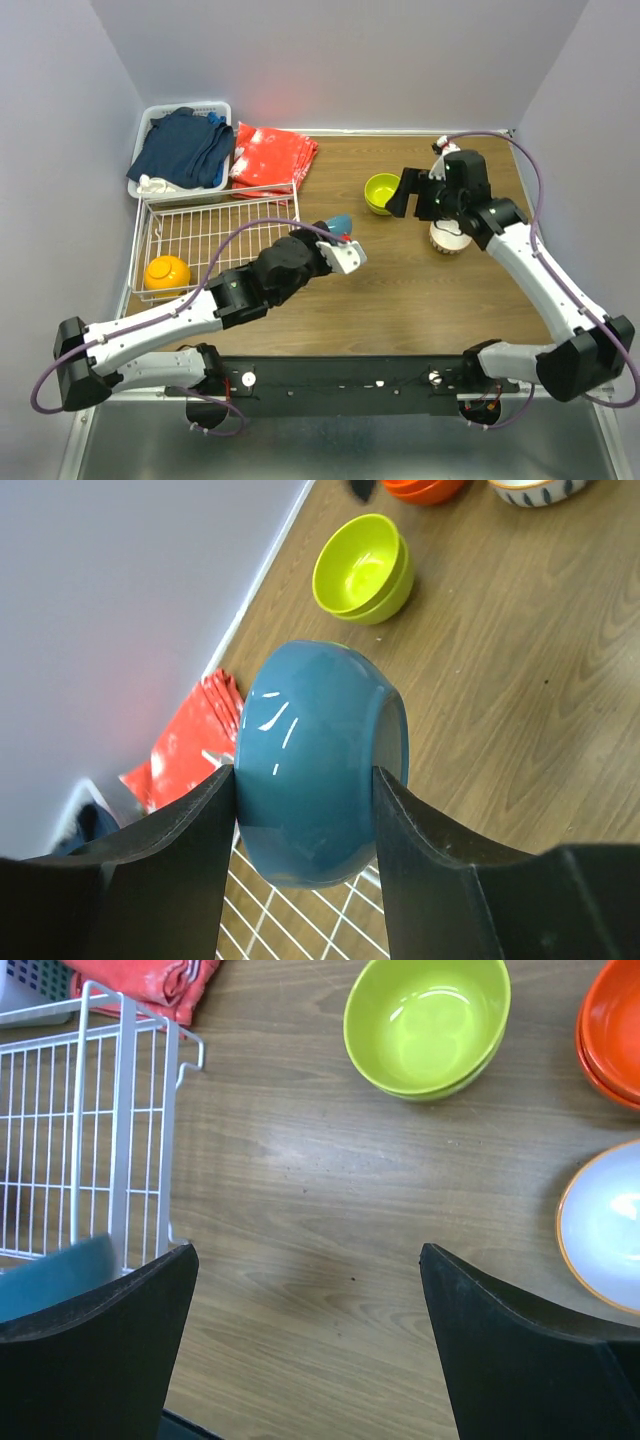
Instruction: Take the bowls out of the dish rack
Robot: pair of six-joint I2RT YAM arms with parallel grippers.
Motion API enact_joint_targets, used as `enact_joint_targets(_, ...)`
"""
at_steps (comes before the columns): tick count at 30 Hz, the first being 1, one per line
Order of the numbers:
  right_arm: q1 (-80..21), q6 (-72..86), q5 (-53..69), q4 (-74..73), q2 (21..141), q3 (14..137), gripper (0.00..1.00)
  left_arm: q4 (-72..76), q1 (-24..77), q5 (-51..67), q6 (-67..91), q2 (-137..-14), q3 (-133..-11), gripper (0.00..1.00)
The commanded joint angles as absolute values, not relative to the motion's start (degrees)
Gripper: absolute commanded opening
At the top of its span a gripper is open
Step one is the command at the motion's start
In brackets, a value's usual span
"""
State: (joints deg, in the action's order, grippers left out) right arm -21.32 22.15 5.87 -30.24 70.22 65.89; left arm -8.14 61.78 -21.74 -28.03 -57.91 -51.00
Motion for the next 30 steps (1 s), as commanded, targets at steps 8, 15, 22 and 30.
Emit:
enact_joint_targets(8,-21.6,19.9,11.8,-51.1,84.5,88.9,1.0,-0.4,70.0,-28.3,-44.4,-68.1,-50.3,0.22)
enact_joint_targets(15,-21.7,17.0,17.2,-55.2,89.7,91.8,0.93,2.9,72.3,-31.6,-48.1,-74.4,-50.9,0.2)
enact_joint_targets(22,-21.8,14.0,20.4,-57.9,93.1,91.0,0.88,4.8,72.8,-33.2,-49.9,-78.7,-51.8,0.19)
enact_joint_targets(30,-24.9,11.7,22.4,-59.4,97.6,89.0,0.84,6.2,73.1,-33.5,-50.1,-82.4,-52.9,0.18)
